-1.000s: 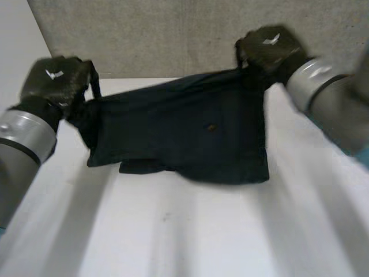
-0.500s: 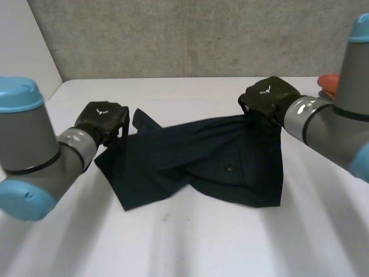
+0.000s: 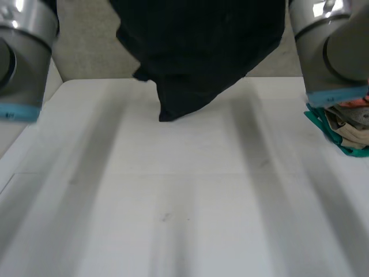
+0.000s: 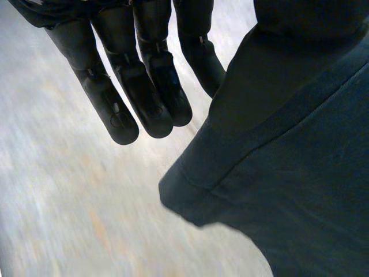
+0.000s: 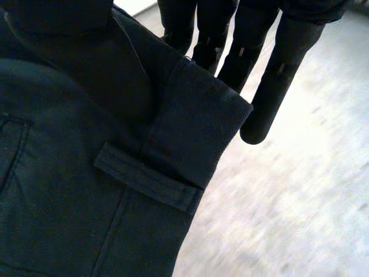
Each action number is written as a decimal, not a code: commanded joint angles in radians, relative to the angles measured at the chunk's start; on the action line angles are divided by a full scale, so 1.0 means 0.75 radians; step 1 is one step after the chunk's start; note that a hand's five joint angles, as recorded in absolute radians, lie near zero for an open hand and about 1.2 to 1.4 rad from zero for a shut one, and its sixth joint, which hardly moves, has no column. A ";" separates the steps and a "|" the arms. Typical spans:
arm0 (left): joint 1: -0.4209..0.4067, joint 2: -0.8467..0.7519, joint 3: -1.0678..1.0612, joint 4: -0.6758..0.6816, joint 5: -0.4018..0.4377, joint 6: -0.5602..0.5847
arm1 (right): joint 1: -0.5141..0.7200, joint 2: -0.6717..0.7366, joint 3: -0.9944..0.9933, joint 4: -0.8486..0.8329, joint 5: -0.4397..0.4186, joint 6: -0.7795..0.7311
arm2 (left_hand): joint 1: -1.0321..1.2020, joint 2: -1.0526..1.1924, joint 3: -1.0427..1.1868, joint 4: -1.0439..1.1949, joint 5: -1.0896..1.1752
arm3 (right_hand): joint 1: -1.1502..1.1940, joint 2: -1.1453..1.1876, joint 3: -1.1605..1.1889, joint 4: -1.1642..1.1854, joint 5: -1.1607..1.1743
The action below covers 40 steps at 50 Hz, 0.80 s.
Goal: Fold the laundry.
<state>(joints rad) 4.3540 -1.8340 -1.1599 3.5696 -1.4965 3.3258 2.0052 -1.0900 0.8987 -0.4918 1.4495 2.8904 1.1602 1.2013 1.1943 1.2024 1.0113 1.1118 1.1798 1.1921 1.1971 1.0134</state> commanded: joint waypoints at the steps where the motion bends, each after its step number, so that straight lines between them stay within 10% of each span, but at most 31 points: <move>1: -0.027 0.077 -0.421 -0.094 0.001 0.049 | -0.029 0.038 0.205 0.271 -0.098 -0.070 | 0.315 0.260 0.269 0.259 0.281 | 0.379 0.289 0.272 0.266 0.278; 20: -0.191 -0.140 -0.902 -0.141 -0.164 0.298 | -0.099 0.003 0.818 0.382 -0.174 -0.242 | 0.315 0.260 0.269 0.259 0.281 | 0.379 0.289 0.272 0.266 0.278; 27: -0.199 -0.140 -0.910 -0.147 -0.228 0.298 | -0.137 0.003 0.847 0.386 -0.174 -0.219 | -0.882 -0.936 -0.927 -0.938 -0.916 | 0.379 0.289 0.272 0.266 0.278; 40: -0.209 -0.101 -0.924 -0.387 -0.265 0.192 | -0.164 0.015 0.847 0.386 -0.159 -0.213 | -0.961 -1.016 -1.006 -1.017 -0.995 | 0.379 0.289 0.272 0.266 0.278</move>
<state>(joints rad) 4.1988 -1.9072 -1.8564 3.3428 -1.6843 3.5112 1.8826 -1.0797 1.5366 -0.2038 1.3271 2.7283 0.4582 0.4326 0.4350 0.4176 0.2408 1.1118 1.1799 1.1922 1.1973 1.0135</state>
